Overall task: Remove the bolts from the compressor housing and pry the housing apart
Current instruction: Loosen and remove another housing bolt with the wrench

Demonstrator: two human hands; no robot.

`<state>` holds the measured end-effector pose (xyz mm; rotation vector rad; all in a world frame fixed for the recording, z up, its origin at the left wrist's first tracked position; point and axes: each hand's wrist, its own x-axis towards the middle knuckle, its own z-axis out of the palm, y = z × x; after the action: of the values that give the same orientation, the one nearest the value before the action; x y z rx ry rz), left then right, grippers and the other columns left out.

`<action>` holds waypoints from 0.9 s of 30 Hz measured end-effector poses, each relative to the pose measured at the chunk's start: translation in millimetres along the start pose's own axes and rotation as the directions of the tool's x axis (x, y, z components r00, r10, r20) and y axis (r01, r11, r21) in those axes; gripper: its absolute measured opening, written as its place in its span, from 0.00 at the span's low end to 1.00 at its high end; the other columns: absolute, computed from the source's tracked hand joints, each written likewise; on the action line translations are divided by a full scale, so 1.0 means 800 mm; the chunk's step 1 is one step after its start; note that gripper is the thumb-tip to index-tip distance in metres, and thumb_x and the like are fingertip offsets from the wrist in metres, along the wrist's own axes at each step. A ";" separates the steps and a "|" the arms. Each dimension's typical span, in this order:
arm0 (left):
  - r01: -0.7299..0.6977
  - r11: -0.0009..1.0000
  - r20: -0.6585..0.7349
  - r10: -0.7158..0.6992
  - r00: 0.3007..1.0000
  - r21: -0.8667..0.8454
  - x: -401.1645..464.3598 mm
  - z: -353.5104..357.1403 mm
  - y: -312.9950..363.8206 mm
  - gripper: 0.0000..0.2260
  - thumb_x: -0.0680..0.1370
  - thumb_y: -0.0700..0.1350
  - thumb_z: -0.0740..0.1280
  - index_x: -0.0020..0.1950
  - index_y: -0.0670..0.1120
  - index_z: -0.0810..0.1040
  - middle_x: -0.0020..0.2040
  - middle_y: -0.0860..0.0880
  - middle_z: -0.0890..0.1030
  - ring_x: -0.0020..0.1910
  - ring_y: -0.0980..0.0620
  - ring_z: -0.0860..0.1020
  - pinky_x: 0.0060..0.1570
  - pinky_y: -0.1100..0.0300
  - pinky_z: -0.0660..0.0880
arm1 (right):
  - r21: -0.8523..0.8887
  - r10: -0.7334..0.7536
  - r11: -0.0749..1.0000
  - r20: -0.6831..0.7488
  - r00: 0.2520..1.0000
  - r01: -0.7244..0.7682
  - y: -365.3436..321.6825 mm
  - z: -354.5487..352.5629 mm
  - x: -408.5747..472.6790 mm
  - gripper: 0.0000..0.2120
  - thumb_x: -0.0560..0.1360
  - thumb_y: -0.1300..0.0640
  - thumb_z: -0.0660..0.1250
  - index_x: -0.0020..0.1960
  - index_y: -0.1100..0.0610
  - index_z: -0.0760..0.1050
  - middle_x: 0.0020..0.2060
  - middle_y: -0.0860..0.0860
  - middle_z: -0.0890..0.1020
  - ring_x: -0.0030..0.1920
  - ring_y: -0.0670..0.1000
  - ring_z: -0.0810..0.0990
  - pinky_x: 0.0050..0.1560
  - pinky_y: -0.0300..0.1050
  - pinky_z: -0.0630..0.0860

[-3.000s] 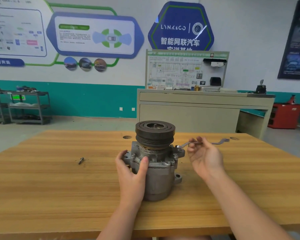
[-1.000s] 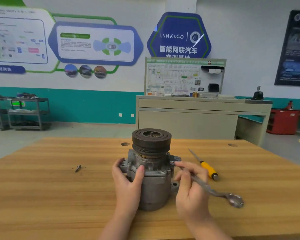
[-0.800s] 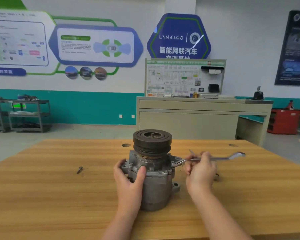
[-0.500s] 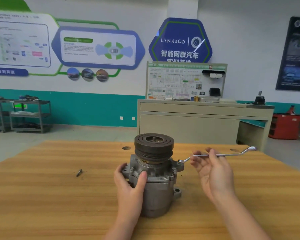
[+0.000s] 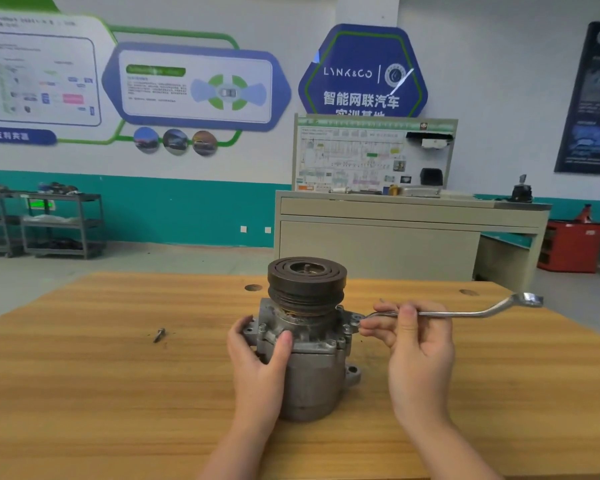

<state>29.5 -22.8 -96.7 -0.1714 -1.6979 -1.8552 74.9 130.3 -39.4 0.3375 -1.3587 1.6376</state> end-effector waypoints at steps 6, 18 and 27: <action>-0.011 1.000 -0.007 0.011 1.000 -0.008 0.000 0.001 -0.002 0.37 0.62 0.67 0.66 0.67 0.51 0.65 0.64 0.48 0.72 0.63 0.53 0.71 0.64 0.60 0.66 | -0.141 -0.108 0.983 0.060 0.992 0.115 0.003 0.009 -0.005 0.10 0.80 0.49 0.57 0.44 0.36 0.70 0.40 0.46 0.83 0.34 0.50 0.84 0.36 0.45 0.82; -0.015 1.000 0.007 0.015 1.000 -0.015 0.001 0.001 -0.005 0.37 0.63 0.67 0.66 0.67 0.51 0.65 0.65 0.49 0.71 0.63 0.54 0.71 0.60 0.66 0.66 | -0.077 -0.172 0.983 -0.109 0.979 0.164 0.023 0.026 -0.033 0.10 0.81 0.47 0.52 0.46 0.36 0.68 0.38 0.54 0.80 0.29 0.49 0.76 0.32 0.38 0.74; -0.003 0.999 0.014 0.003 1.000 -0.034 0.001 0.001 -0.005 0.37 0.62 0.67 0.67 0.66 0.52 0.65 0.64 0.49 0.72 0.64 0.53 0.71 0.60 0.65 0.67 | 0.303 0.777 0.604 -0.020 0.629 -0.737 0.033 0.010 0.065 0.11 0.84 0.59 0.52 0.44 0.59 0.67 0.28 0.57 0.78 0.19 0.48 0.70 0.19 0.34 0.65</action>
<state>26.6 -22.5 -100.1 -0.2012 -1.6750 -1.8861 24.4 150.5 -15.9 -0.2825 -1.2245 2.5204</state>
